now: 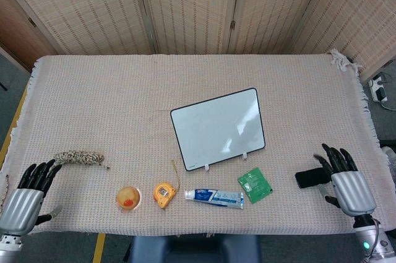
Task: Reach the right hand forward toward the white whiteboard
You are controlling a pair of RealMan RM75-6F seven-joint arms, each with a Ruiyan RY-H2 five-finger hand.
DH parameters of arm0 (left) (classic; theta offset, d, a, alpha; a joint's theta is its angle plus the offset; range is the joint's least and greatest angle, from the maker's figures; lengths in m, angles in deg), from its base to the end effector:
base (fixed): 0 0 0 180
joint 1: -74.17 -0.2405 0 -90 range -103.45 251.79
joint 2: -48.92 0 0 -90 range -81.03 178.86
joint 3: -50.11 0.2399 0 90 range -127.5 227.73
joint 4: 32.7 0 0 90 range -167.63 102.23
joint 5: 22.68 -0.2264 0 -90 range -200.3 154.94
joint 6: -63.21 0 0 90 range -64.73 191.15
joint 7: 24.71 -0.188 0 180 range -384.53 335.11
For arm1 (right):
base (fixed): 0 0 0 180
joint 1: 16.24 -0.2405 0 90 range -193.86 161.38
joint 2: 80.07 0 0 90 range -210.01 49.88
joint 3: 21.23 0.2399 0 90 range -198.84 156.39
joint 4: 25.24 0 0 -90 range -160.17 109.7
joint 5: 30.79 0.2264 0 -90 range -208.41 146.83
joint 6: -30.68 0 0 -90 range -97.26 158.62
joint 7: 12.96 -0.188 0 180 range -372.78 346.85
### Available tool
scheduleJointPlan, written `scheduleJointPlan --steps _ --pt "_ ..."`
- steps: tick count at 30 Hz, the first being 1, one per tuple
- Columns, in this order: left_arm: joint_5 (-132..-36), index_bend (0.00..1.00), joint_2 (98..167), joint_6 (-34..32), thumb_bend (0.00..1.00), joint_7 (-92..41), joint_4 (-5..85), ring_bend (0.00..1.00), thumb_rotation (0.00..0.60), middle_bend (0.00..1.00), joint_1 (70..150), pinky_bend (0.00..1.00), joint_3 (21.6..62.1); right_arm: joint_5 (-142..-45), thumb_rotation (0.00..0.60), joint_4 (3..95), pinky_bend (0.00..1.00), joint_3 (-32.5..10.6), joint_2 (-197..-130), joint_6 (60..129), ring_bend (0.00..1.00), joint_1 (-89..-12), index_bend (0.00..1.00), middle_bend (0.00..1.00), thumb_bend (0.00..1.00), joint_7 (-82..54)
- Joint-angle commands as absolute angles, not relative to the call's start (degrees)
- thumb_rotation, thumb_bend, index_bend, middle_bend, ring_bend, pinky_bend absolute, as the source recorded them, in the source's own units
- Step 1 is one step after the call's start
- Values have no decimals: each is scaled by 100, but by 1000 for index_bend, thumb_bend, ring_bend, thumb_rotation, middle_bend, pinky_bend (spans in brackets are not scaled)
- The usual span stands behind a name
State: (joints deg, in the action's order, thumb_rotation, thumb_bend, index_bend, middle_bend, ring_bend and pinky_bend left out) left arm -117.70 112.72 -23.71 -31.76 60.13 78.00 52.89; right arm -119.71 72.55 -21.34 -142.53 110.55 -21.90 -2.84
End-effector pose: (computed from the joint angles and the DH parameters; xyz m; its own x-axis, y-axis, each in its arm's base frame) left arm -0.2855 0.1949 0.1149 0.5131 0.0565 0.8565 0.8520 -0.1541 -0.5003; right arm -0.2842 -0.2136 0.1081 0.5048 -0.1292 0.8535 -0.8630 -0.0980 0.4956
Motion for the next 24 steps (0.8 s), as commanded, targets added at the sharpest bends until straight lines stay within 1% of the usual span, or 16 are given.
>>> scheduleJointPlan --steps 1,7,11,13,15,18,21,24 --pt "-11798 13 11266 -2386 212 -3166 6016 37 600 58 7794 0 5299 -11917 600 7268 0 -2148 -14223 10973 0 -2217 0 0 337 -234" --pt "-11763 13 11277 -2326 213 -3197 6010 37 600 58 7815 0 5293 -11835 600 7307 0 -2168 -14185 10824 0 -2266 0 0 325 -111" --pt "-11762 13 11279 -2352 213 -3186 6013 37 600 57 7808 0 5283 -11485 600 7238 0 -2162 -14155 10245 0 -2488 0 0 325 200" --pt "-11762 13 11280 -2341 213 -3193 6013 37 600 58 7811 0 5286 -11280 600 7233 0 -2120 -14152 9940 0 -2635 19 0 324 316" --pt "-11768 13 11280 -2335 213 -3197 6020 37 600 58 7814 0 5291 -11070 600 7225 0 -2075 -14162 9605 0 -2817 91 0 325 501" --pt "-11759 13 11274 -2353 213 -3172 6016 37 600 57 7808 0 5282 -10812 600 7201 0 -2045 -14221 9241 0 -3037 164 0 326 873" --pt "-11746 13 11257 -2360 213 -3116 6015 37 600 57 7808 0 5274 -10525 600 7140 0 -2032 -14338 8975 0 -3200 235 0 325 1216" --pt "-11771 13 11243 -2376 213 -3093 6022 37 600 57 7804 0 5285 -10239 600 7024 0 -2036 -14473 8752 0 -3329 281 0 325 1433"
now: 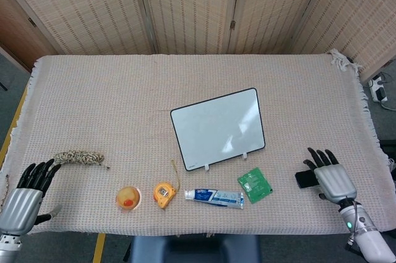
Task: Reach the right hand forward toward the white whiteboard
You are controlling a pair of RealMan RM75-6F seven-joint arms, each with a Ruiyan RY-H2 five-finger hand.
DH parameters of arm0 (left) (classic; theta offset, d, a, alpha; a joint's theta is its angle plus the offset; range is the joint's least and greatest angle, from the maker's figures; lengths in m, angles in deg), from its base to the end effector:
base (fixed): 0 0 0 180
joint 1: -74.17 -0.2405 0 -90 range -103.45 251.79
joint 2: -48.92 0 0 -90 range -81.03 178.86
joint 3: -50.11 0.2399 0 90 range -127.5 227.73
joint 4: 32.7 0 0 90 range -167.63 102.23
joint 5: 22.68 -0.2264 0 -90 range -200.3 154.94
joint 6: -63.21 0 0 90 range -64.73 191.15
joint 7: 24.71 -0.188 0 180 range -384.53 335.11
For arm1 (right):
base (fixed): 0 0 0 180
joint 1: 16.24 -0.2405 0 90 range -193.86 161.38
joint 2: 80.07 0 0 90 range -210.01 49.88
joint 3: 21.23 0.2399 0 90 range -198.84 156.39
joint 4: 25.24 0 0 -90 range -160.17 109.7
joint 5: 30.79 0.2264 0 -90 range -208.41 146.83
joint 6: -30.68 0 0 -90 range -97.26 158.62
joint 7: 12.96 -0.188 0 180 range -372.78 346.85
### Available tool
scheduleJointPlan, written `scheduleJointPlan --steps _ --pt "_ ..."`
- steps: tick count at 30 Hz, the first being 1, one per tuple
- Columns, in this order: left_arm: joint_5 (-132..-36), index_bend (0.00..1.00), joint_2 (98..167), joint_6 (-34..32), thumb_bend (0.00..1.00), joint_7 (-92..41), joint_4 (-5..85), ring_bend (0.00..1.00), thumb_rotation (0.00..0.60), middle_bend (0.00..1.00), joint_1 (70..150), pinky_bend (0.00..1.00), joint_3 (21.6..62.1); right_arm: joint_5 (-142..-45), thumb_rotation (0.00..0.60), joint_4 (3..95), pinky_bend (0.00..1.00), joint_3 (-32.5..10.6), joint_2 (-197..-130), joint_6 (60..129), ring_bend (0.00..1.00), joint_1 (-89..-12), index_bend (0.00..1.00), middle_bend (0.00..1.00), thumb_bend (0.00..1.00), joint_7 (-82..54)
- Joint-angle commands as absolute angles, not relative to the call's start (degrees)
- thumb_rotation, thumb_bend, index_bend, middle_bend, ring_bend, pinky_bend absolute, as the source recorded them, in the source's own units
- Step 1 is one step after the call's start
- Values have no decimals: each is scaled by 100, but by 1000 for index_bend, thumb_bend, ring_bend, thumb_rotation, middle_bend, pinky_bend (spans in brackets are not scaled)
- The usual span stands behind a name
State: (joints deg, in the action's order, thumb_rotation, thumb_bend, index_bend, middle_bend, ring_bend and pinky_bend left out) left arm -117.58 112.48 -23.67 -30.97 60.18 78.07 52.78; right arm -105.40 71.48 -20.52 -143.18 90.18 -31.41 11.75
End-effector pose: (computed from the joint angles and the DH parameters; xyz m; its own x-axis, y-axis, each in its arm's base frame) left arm -0.2858 0.1958 0.1164 0.5042 0.0568 0.8617 0.8574 -0.1521 -0.4916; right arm -0.3098 -0.2500 0.0635 0.6605 -0.3860 0.6440 -0.7352 -0.1583 0.6591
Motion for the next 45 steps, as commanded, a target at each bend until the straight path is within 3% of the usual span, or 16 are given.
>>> scheduleJointPlan --steps 1,23,31,37,45 --pt "-11785 13 11241 -2387 213 -3094 6026 37 600 57 7800 0 5288 -10165 600 6989 0 -2039 -14511 8699 0 -3361 287 0 325 1477" --pt "-11776 13 11241 -2386 213 -3118 6035 37 600 57 7791 0 5289 -9495 600 6400 0 -2132 -15017 8676 0 -3567 335 0 325 1686" --pt "-11780 14 11239 -2400 213 -3104 6035 37 600 58 7785 0 5287 -9463 600 6215 0 -2165 -15182 8706 0 -3613 440 0 325 1701" --pt "-11781 14 11238 -2397 212 -3102 6032 37 600 57 7786 0 5287 -9866 600 6141 0 -2123 -15270 9126 36 -3522 562 4 325 1371" --pt "-11778 14 11252 -2366 213 -3149 6030 37 600 57 7794 0 5292 -10743 600 5906 0 -1864 -15699 10028 48 -3451 610 45 326 583"
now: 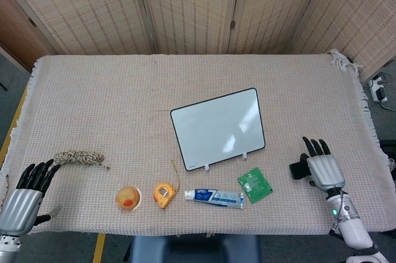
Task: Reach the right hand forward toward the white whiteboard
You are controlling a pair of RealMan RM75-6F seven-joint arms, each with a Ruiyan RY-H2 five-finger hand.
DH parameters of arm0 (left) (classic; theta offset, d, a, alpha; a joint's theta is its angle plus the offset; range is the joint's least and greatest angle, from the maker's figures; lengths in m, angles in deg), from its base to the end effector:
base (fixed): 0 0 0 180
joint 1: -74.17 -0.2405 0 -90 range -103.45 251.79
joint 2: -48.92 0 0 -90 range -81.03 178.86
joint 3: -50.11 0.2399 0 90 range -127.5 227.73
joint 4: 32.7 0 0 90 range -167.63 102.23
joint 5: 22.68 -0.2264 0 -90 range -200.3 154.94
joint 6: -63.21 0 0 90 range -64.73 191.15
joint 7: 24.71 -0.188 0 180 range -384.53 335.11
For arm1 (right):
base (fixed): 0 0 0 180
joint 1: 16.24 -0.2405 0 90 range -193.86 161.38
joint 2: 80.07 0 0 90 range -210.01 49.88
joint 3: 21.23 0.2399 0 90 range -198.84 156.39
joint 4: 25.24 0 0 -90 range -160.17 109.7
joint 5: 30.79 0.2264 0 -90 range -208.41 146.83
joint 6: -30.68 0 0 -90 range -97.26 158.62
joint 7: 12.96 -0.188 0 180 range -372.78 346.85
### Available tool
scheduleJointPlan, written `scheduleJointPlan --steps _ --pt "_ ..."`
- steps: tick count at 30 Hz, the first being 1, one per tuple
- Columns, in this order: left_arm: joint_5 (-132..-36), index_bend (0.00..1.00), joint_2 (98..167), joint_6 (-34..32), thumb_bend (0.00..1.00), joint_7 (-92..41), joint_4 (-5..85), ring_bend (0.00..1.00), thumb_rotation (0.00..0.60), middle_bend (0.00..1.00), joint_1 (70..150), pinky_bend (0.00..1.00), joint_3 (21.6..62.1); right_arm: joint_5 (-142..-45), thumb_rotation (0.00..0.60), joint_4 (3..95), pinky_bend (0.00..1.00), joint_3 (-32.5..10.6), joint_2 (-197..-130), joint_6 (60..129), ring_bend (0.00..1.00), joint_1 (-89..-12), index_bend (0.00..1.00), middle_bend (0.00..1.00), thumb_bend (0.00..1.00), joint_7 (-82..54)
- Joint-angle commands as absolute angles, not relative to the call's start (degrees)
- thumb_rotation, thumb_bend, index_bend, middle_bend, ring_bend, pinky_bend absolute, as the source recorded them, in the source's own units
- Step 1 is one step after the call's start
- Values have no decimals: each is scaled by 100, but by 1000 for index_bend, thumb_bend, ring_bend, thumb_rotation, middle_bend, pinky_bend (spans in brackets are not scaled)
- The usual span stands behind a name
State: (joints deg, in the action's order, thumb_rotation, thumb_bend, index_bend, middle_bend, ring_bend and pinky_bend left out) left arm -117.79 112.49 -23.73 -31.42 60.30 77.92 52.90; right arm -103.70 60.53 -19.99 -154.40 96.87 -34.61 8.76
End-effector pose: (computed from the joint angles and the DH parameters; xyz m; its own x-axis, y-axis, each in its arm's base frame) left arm -0.2853 0.1944 0.1158 0.5089 0.0577 0.8589 0.8546 -0.1539 -0.4960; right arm -0.3072 -0.2820 0.0417 0.6360 -0.2621 0.7258 -0.7668 -0.1082 0.6327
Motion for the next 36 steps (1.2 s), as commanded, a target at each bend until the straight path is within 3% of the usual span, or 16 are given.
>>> scheduleJointPlan --steps 1,11,19,22,24,28,33,36 --pt "-11775 14 11253 -2359 213 -3154 6033 37 600 58 7797 0 5291 -10931 600 5812 0 -1792 -15861 10182 47 -3504 610 43 325 524" --pt "-11851 15 11163 -2469 213 -2870 6048 37 600 57 7771 0 5310 -11469 600 4613 0 -1007 -17479 10426 43 -4508 610 33 325 1018" --pt "-11916 15 11102 -2539 213 -2675 6033 37 600 57 7758 0 5326 -11591 600 3611 0 -728 -18350 10527 31 -5038 590 24 325 747" --pt "-11913 15 11089 -2534 213 -2629 6031 37 600 57 7762 0 5325 -11527 600 3393 0 -694 -18531 10460 13 -5145 484 8 325 774" --pt "-11917 16 11083 -2536 213 -2605 6029 37 600 57 7765 0 5323 -11477 600 3348 0 -688 -18583 10427 1 -5172 323 0 325 775" --pt "-11900 16 11079 -2517 213 -2586 6025 37 600 58 7772 0 5317 -11428 600 3393 0 -714 -18563 10426 0 -5164 103 0 325 776" --pt "-11910 16 11078 -2534 213 -2588 6029 37 600 58 7765 0 5318 -11385 600 3742 0 -802 -18342 10416 0 -5066 46 0 325 778" --pt "-11896 17 11076 -2548 213 -2575 6021 37 600 57 7759 0 5308 -11343 600 4399 0 -976 -17934 10500 0 -4788 35 0 325 794"
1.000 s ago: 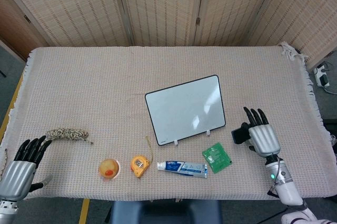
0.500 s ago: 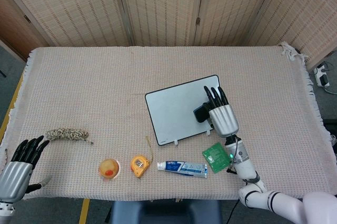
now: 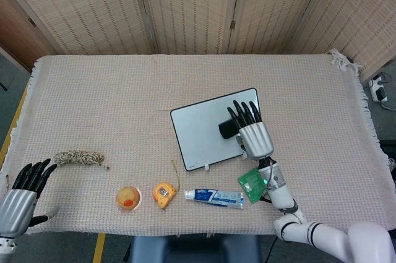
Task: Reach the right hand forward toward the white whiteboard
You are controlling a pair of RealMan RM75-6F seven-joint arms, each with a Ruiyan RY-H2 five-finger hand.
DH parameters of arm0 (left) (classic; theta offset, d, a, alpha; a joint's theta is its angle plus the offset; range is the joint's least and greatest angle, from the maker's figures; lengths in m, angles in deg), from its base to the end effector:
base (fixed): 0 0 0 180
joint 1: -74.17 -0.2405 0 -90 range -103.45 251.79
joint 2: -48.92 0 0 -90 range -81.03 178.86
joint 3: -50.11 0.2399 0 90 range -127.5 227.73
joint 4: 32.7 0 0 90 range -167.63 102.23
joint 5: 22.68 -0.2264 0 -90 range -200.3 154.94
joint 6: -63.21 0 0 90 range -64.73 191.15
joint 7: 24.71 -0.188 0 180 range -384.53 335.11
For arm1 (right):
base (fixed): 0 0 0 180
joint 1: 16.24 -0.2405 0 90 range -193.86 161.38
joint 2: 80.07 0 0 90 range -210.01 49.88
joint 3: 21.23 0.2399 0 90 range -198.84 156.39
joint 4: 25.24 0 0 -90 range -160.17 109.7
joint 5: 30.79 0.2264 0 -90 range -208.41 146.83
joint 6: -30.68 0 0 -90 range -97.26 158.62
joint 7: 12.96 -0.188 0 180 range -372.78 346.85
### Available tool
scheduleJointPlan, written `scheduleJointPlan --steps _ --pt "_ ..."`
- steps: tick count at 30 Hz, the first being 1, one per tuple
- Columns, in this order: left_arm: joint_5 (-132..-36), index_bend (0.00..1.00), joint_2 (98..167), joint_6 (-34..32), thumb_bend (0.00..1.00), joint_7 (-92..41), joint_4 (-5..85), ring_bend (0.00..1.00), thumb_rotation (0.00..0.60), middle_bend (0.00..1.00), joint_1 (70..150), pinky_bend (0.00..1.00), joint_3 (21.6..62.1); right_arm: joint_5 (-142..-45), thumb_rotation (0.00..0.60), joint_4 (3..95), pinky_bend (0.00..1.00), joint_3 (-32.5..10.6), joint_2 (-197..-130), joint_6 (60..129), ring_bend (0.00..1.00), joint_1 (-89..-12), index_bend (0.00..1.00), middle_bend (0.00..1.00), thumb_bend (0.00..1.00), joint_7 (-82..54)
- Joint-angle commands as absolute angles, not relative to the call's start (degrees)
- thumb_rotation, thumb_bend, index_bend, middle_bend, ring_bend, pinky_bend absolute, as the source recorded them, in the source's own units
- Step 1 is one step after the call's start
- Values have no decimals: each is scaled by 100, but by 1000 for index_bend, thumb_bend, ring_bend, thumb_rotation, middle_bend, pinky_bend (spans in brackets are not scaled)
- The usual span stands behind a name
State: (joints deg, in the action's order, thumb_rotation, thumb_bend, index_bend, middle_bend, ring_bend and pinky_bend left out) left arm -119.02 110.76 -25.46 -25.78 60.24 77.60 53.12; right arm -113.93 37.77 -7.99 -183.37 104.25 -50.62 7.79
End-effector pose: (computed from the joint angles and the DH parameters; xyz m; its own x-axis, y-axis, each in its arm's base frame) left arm -0.2846 0.1919 0.1277 0.4474 0.0468 0.8931 0.8856 -0.1623 -0.4352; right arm -0.1442 -0.3762 -0.0351 0.5050 0.1674 0.8467 -0.7846 -0.3199 0.5311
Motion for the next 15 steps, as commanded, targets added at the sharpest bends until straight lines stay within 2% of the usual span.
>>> scheduleJointPlan --steps 1,7,11,15 --pt "-11890 16 11077 -2545 213 -2575 6019 37 600 57 7760 0 5305 -11303 600 4706 0 -1056 -17738 10522 0 -4658 34 0 325 824" --pt "-11873 16 11121 -2500 213 -2730 6021 37 600 57 7768 0 5301 -10638 600 7088 0 -1828 -15838 10620 0 -3588 1 0 325 1497" --pt "-11858 16 11163 -2491 213 -2872 6026 37 600 57 7758 0 5297 -10689 600 7414 0 -2231 -15193 11074 0 -2987 0 0 325 1156" --pt "-11867 16 11203 -2475 213 -3024 6043 37 600 58 7751 0 5307 -10926 600 7245 0 -2442 -14996 11508 0 -2556 0 0 325 704"
